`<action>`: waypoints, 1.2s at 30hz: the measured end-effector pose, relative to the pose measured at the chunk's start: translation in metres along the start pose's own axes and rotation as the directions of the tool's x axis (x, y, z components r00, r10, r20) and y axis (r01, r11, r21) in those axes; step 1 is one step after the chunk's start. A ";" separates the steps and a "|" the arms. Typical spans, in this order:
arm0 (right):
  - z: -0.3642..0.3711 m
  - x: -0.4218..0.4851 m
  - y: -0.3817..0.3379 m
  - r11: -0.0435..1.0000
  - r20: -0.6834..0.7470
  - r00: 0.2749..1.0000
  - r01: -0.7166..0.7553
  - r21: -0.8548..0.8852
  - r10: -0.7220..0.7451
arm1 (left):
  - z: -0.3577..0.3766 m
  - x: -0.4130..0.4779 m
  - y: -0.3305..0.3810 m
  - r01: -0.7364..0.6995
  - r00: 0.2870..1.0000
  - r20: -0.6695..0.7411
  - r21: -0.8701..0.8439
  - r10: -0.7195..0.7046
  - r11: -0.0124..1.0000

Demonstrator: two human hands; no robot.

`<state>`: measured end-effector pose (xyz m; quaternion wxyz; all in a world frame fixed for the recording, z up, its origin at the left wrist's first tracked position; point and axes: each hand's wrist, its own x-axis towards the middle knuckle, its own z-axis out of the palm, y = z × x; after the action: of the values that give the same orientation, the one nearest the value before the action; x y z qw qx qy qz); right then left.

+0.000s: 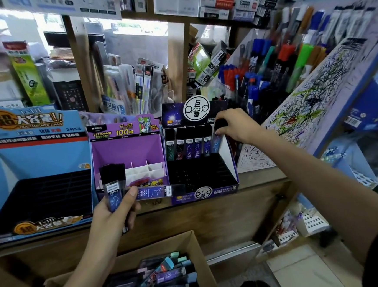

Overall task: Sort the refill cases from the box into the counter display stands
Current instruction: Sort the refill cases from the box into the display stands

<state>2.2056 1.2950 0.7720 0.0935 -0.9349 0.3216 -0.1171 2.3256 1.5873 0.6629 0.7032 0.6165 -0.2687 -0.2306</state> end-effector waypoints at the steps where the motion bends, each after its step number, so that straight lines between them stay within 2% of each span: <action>1: -0.001 0.000 0.000 1.000 0.009 1.000 0.000 0.025 0.000 | 0.000 0.000 0.000 0.000 1.000 -0.001 0.002 0.000 1.000; 7: -0.002 0.004 0.002 1.000 0.090 0.996 0.017 -0.023 -0.015 | 0.004 0.000 0.001 0.007 1.000 -0.019 -0.013 -0.007 1.000; 11: 0.013 -0.003 0.001 0.997 -0.034 0.997 0.068 -0.038 -0.069 | 0.007 0.000 0.004 0.008 1.000 -0.007 -0.014 -0.008 1.000; 13: 0.019 -0.006 0.005 0.979 -0.138 0.979 0.124 -0.160 -0.147 | 0.009 0.000 0.005 0.006 1.000 -0.002 -0.017 -0.006 1.000; 15: 0.022 -0.007 0.010 0.941 -0.217 0.956 0.121 -0.316 -0.196 | 0.011 0.000 0.007 0.004 1.000 -0.001 -0.020 -0.004 1.000; 22: 0.021 -0.010 0.010 0.887 -0.194 0.962 0.084 -0.455 -0.191 | 0.014 0.002 0.006 -0.013 1.000 0.004 -0.070 0.014 0.997; 24: 0.023 -0.022 -0.001 0.930 -0.268 0.946 0.077 -0.359 -0.182 | 0.014 0.002 0.007 -0.015 1.000 0.013 -0.102 0.017 0.995; 25: 0.026 -0.032 -0.011 0.974 -0.312 0.938 0.089 -0.207 -0.152 | 0.014 0.002 0.008 -0.018 1.000 0.015 -0.117 0.020 0.993; 26: 0.031 -0.045 -0.022 0.994 -0.327 0.940 0.111 0.024 -0.097 | 0.014 0.002 0.009 -0.021 1.000 0.017 -0.126 0.023 0.992; 27: 0.037 -0.059 -0.034 0.949 -0.277 0.960 0.124 0.290 -0.041 | 0.014 0.002 0.010 -0.021 1.000 0.016 -0.128 0.023 0.992; 28: 0.044 -0.073 -0.047 0.835 -0.159 0.987 0.104 0.541 -0.020 | 0.014 0.002 0.010 -0.019 1.000 0.012 -0.129 0.021 0.991; 30: 0.060 -0.097 -0.072 0.507 0.092 0.995 -0.057 0.860 -0.044 | 0.015 0.001 0.011 -0.017 1.000 0.005 -0.139 0.018 0.990; 32: 0.075 -0.108 -0.088 0.129 0.192 0.981 -0.190 0.973 -0.002 | 0.015 0.001 0.012 -0.016 1.000 0.003 -0.168 0.016 0.986; 34: 0.083 -0.109 -0.101 -0.245 0.280 0.955 -0.250 0.937 0.095 | 0.014 0.000 0.012 -0.009 1.000 0.016 -0.180 0.012 0.984; 35: 0.085 -0.109 -0.105 -0.350 0.314 0.942 -0.255 0.901 0.121 | 0.013 0.000 0.012 -0.008 1.000 0.028 -0.180 0.013 0.984; 36: 0.086 -0.108 -0.108 -0.376 0.330 0.935 -0.262 0.889 0.131 | 0.011 0.000 0.012 -0.002 0.999 0.042 -0.177 0.010 0.984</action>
<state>2.2097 1.4551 0.6994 0.8434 -0.3933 0.2453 -0.2718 2.3180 1.5812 0.6761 0.7500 0.5456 -0.2640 -0.2646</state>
